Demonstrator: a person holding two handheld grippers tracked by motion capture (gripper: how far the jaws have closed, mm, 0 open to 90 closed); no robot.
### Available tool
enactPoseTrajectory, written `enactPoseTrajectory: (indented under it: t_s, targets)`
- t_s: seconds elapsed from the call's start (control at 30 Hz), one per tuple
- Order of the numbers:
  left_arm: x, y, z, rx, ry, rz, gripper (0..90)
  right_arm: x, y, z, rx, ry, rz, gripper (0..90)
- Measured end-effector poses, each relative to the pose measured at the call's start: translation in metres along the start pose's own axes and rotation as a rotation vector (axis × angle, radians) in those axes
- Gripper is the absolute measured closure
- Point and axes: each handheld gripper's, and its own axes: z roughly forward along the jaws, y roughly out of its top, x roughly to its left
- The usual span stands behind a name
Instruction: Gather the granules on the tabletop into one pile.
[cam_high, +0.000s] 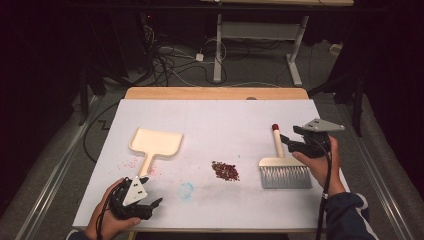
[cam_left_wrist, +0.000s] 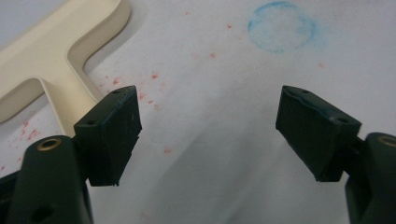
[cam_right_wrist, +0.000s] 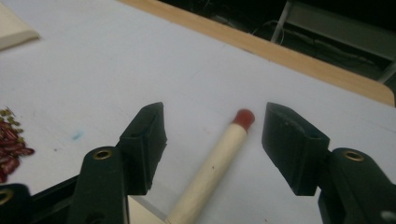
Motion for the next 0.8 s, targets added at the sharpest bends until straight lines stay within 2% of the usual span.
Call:
enactPoseTrajectory:
  t_s: [0.2,0.43,0.67,0.8]
  targets:
    - [0.000,0.000,0.000,0.004,-0.004,-0.008,21.5,0.009,0.007,-0.009,-0.064,-0.005,0.004,33.8]
    - [0.000,0.000,-0.001,-0.003,0.003,-0.002,21.4,0.018,0.010,-0.014,-0.107,-0.064,0.008,22.8]
    - [0.000,0.000,-0.001,-0.005,0.004,-0.002,21.4,0.028,0.009,-0.027,-0.156,-0.042,-0.006,20.7]
    - [0.000,0.000,-0.002,-0.007,0.005,-0.001,21.4,0.036,0.006,-0.034,-0.172,-0.026,-0.033,20.4]
